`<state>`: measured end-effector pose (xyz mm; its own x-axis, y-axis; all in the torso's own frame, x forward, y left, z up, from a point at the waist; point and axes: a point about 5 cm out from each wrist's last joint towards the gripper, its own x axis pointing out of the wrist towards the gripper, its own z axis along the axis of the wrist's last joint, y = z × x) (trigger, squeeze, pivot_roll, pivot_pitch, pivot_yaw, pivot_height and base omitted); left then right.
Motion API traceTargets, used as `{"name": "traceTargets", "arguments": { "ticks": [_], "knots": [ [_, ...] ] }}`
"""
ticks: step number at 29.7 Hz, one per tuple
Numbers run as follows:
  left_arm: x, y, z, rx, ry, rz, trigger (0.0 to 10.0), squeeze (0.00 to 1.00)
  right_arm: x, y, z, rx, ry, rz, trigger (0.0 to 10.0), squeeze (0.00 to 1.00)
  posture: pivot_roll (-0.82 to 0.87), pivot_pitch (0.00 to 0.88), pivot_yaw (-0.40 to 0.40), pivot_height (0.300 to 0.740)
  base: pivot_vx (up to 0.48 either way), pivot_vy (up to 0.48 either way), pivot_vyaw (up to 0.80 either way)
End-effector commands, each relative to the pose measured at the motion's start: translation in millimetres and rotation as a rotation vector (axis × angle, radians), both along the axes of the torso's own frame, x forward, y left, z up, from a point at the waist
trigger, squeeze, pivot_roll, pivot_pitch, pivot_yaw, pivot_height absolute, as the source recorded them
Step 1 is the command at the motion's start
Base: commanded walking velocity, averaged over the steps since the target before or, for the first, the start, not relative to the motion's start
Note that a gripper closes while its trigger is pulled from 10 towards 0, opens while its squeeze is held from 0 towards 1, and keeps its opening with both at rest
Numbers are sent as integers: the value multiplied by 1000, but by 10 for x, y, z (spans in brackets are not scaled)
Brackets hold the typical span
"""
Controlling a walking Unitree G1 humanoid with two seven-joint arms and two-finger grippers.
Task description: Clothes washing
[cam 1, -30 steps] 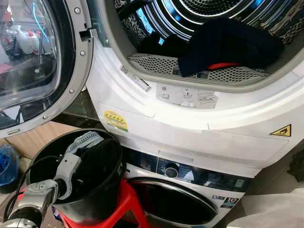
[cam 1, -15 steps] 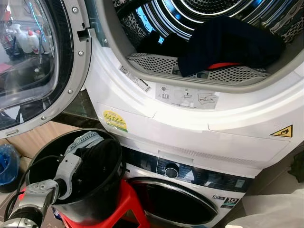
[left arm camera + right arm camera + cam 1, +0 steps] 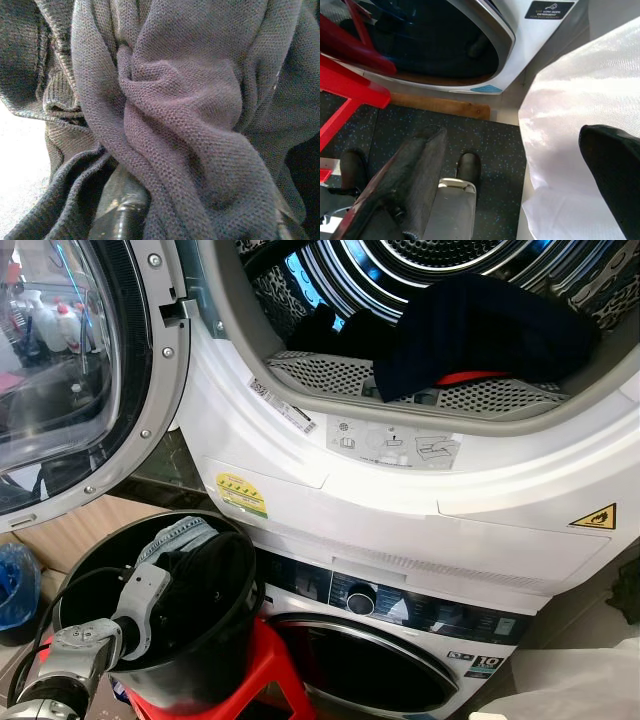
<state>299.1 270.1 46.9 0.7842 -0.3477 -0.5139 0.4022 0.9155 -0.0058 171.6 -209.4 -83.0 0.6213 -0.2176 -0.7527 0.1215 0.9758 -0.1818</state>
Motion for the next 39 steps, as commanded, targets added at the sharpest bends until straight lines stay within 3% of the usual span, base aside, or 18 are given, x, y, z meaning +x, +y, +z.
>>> {"name": "traceTargets", "arguments": {
  "ticks": [1, 18, 19, 20, 21, 24, 27, 34, 37, 39],
  "knots": [
    [-20, -7, -32, -5, 16, -4, 0, 0, -4, 28, -8, 15, 1, -18, 10000, 0, -63, 70, 58, 740, 0, 0, 0],
    [-13, -1, -10, -7, -8, -1, 0, 0, -29, 68, -27, 23, 13, -14, 10000, 0, -52, 73, 62, 740, 0, 0, 0],
    [8, -60, 87, -86, -200, 70, 0, 0, -30, 86, -30, 28, 10, -21, 10000, 0, -54, 69, 82, 740, 0, 0, 0],
    [8, -60, 87, -86, -200, 70, 0, 0, -30, 86, -30, 28, 10, -21, 10000, 0, -54, 69, 82, 740, 0, 0, 0],
    [-31, -100, 167, -198, -333, 118, 0, 0, -41, 98, -36, 31, 11, -23, 10000, 0, -52, 71, 83, 740, 0, 0, 0],
    [-77, -119, 197, -241, -385, 127, 0, 0, -56, 100, -42, 31, 14, -22, 10000, 0, -51, 73, 82, 740, 0, 0, 0],
    [-212, -132, 251, -275, -461, 149, 0, 0, -74, 95, -49, 32, 18, -22, 10000, 0, -44, 77, 83, 740, 0, 0, 0],
    [-422, -212, 371, -300, -541, 135, 0, 0, -79, 96, -52, 33, 20, -17, 10000, 0, -32, 81, 83, 740, 0, 0, 0],
    [-621, -327, 523, -316, -613, 108, 0, 0, -62, 116, -47, 38, 15, -7, 10000, 0, -22, 83, 81, 740, 0, 0, 0],
    [-646, -342, 546, -315, -622, 105, 0, 0, -59, 119, -46, 39, 14, -5, 10000, 0, -22, 83, 81, 740, 0, 0, 0]
  ]
}}
